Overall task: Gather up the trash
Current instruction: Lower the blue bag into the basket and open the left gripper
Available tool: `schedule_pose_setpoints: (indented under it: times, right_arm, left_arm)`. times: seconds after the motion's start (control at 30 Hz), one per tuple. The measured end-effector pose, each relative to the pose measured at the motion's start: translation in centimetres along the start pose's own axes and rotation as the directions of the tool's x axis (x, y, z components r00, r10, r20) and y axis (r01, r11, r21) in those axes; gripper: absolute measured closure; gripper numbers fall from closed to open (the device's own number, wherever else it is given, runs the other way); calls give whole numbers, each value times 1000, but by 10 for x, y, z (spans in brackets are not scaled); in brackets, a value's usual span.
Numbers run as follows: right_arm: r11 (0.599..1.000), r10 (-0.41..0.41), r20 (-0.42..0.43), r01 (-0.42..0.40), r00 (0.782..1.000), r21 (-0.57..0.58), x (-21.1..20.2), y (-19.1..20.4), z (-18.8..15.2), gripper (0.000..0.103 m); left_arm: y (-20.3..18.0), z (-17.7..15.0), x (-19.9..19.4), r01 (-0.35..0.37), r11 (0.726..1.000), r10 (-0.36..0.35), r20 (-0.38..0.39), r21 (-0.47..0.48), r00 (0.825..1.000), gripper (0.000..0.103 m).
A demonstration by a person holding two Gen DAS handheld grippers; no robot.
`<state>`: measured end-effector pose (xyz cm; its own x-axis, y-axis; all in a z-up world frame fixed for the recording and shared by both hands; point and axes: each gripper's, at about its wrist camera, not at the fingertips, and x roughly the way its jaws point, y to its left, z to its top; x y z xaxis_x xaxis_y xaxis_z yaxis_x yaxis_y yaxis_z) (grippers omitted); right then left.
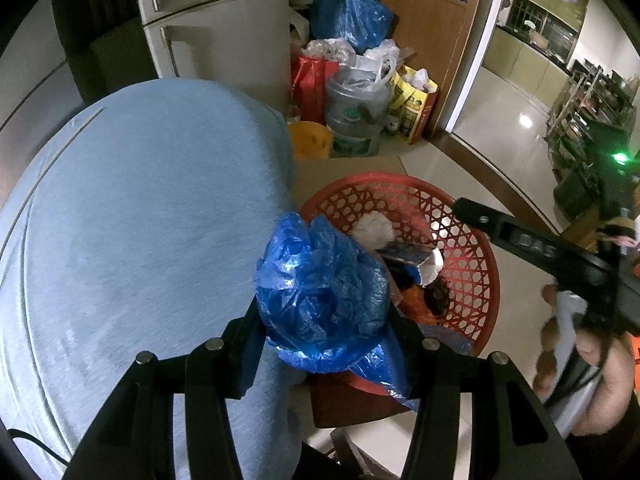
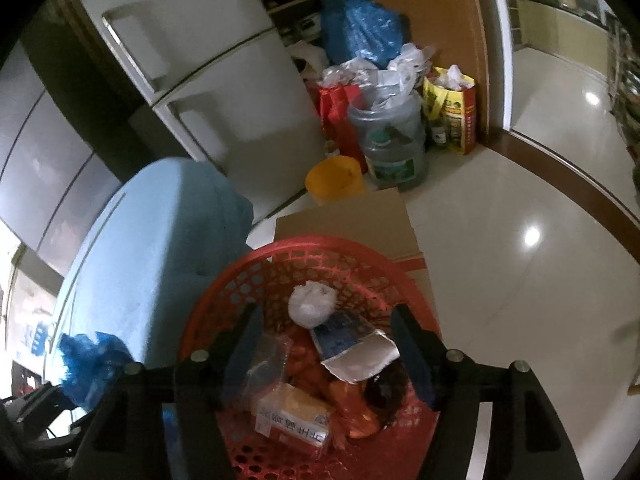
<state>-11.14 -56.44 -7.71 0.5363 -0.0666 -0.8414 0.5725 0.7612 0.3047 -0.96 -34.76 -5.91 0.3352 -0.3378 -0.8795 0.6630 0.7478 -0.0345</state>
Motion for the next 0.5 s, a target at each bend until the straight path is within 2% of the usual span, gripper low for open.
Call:
schedule_pose_setpoints:
  times: [0.23,0.5]
  right_arm:
    - [998,11,-5,-10,1000,62,-17,-23,-10,33]
    - [996,31,19,-32,999,80,-31,-26,-14,33]
  left_arm:
    - [-15,6,15,18,999,-17,-25,34,1000,49]
    - [-33,12,26,20,997,-17,-41,70,999,49]
